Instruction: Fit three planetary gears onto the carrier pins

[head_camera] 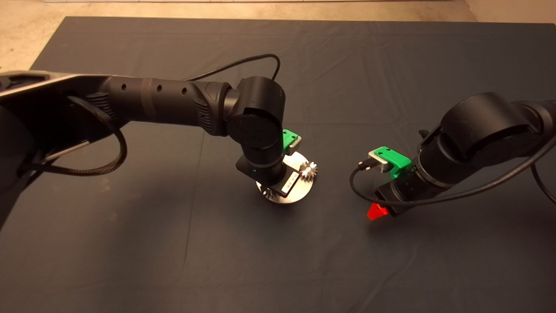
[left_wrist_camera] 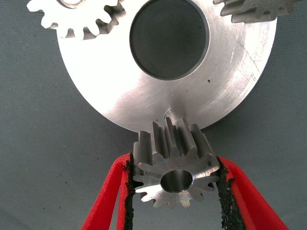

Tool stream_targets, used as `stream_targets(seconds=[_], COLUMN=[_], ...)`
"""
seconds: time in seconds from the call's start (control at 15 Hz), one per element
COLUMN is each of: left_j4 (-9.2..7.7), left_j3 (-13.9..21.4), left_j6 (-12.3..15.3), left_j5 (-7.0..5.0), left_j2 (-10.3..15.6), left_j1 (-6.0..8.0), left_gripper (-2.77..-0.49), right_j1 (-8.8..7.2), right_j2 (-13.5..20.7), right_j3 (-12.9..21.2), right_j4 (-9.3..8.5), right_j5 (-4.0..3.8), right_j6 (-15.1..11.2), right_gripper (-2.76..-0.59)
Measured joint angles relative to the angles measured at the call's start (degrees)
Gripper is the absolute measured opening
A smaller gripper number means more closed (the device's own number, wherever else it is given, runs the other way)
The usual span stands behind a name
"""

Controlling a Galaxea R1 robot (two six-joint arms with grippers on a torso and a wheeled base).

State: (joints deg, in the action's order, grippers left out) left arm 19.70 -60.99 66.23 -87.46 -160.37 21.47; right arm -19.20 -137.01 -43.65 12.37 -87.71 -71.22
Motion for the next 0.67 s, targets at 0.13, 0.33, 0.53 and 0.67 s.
stream_targets(seconds=[0.13,0.33,0.53,0.67], left_j4=[0.00,-0.30,-1.05,-1.35], left_j3=[-0.5,-0.7,-1.2,-1.4], left_j6=[0.1,0.2,0.6,0.9], left_j5=[-0.02,-0.02,-0.02,0.02], left_j2=[0.1,0.8,1.4,1.7], left_j1=[0.00,0.00,0.00,0.00], left_gripper=[-2.33,-2.33,-2.33,-2.33], right_j1=[0.14,0.51,0.51,0.51], right_j2=[0.0,0.0,-0.3,-0.7], right_j3=[0.0,-0.1,-0.2,-0.3], right_j4=[0.00,0.00,0.00,0.00], right_j5=[0.01,-0.02,-0.03,-0.02], right_j6=[0.0,0.0,-0.2,-0.7], right_gripper=[-1.18,-1.18,-1.18,-1.18])
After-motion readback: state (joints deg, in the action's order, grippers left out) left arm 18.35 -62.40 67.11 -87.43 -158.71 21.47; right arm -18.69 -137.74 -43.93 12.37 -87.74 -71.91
